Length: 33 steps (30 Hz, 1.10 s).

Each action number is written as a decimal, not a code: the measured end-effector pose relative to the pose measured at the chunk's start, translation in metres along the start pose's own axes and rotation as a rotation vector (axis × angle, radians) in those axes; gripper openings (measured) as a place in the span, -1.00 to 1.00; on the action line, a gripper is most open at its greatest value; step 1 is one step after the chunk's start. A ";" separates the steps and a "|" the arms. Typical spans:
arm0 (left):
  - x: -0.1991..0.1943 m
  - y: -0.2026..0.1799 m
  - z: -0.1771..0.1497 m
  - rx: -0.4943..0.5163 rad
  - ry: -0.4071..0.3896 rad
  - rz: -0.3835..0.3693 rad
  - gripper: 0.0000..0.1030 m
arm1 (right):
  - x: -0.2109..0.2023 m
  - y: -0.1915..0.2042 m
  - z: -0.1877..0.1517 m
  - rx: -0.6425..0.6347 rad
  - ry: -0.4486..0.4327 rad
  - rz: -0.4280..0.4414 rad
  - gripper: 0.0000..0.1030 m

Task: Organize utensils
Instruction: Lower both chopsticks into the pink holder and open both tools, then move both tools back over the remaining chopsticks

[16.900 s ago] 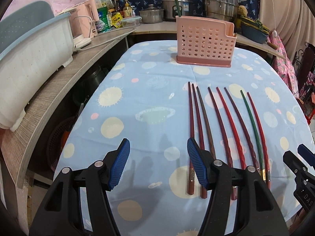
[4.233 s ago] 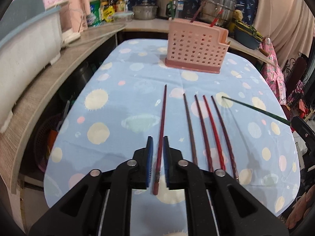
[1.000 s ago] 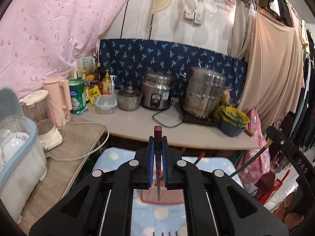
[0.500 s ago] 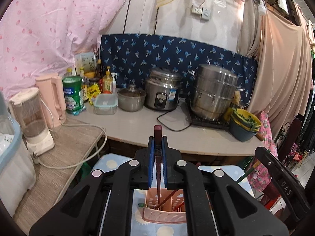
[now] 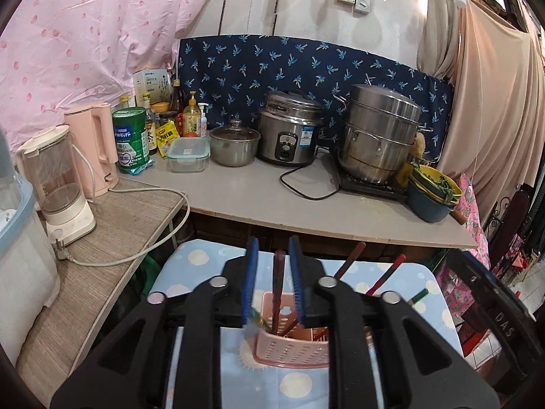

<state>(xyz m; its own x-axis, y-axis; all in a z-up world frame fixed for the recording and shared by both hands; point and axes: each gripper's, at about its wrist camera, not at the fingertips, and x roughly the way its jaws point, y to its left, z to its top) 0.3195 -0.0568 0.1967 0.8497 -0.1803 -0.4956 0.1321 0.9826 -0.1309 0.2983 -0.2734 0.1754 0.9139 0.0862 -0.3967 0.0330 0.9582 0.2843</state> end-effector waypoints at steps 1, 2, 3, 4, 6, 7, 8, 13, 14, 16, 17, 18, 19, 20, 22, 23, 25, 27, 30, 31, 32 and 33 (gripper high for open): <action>-0.003 0.000 -0.002 0.005 -0.004 0.006 -0.55 | -0.004 0.000 0.000 0.003 -0.002 0.004 -0.46; -0.007 0.000 -0.004 0.011 -0.007 0.014 -0.52 | -0.008 -0.001 -0.001 0.004 -0.002 0.006 -0.46; -0.011 0.000 -0.007 0.018 -0.009 0.020 -0.43 | -0.012 0.000 -0.002 0.002 -0.003 0.006 -0.46; -0.015 -0.001 -0.009 0.020 -0.011 0.023 -0.34 | -0.017 0.001 -0.004 -0.001 -0.002 0.006 -0.45; -0.022 0.000 -0.015 0.026 -0.009 0.031 -0.30 | -0.026 0.003 -0.008 -0.007 0.002 0.008 -0.45; -0.027 0.000 -0.018 0.031 -0.006 0.036 -0.30 | -0.030 0.004 -0.012 -0.010 0.006 0.011 -0.44; -0.031 0.000 -0.022 0.035 -0.002 0.041 -0.30 | -0.035 0.006 -0.015 -0.016 0.009 0.012 -0.44; -0.048 0.002 -0.048 0.067 0.028 0.068 -0.30 | -0.062 0.015 -0.041 -0.054 0.020 0.002 -0.36; -0.051 0.002 -0.054 0.070 0.034 0.073 -0.30 | -0.067 0.016 -0.047 -0.058 0.026 0.003 -0.34; -0.057 0.005 -0.066 0.072 0.053 0.068 -0.30 | -0.077 0.016 -0.059 -0.060 0.039 0.005 -0.32; -0.060 0.006 -0.072 0.071 0.064 0.064 -0.30 | -0.081 0.016 -0.066 -0.059 0.047 0.004 -0.32; -0.063 0.008 -0.079 0.071 0.075 0.061 -0.30 | -0.086 0.016 -0.074 -0.060 0.058 0.004 -0.32; -0.066 0.009 -0.088 0.071 0.084 0.059 -0.30 | -0.090 0.017 -0.082 -0.063 0.068 0.002 -0.32; -0.068 0.010 -0.096 0.075 0.093 0.061 -0.30 | -0.094 0.017 -0.090 -0.069 0.079 -0.003 -0.32; -0.075 0.012 -0.112 0.088 0.107 0.069 -0.30 | -0.101 0.019 -0.108 -0.083 0.101 -0.017 -0.32; -0.077 0.013 -0.120 0.093 0.113 0.070 -0.30 | -0.104 0.019 -0.116 -0.088 0.111 -0.021 -0.32; -0.082 0.015 -0.135 0.098 0.129 0.069 -0.30 | -0.112 0.020 -0.133 -0.099 0.130 -0.034 -0.32; -0.086 0.015 -0.150 0.112 0.143 0.070 -0.29 | -0.120 0.020 -0.149 -0.106 0.148 -0.045 -0.32; -0.093 0.015 -0.173 0.127 0.165 0.074 -0.29 | -0.129 0.019 -0.171 -0.107 0.179 -0.055 -0.32; -0.095 0.016 -0.180 0.123 0.172 0.070 -0.29 | -0.132 0.019 -0.179 -0.109 0.190 -0.058 -0.32; -0.097 0.017 -0.185 0.121 0.181 0.064 -0.29 | -0.134 0.019 -0.185 -0.112 0.199 -0.064 -0.32; -0.099 0.018 -0.191 0.120 0.188 0.061 -0.28 | -0.137 0.019 -0.194 -0.115 0.210 -0.071 -0.32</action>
<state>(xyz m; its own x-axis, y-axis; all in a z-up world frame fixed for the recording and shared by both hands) 0.1402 -0.0302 0.0789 0.7497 -0.1146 -0.6518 0.1523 0.9883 0.0015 0.0951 -0.2140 0.0654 0.8061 0.0607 -0.5886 0.0368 0.9876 0.1523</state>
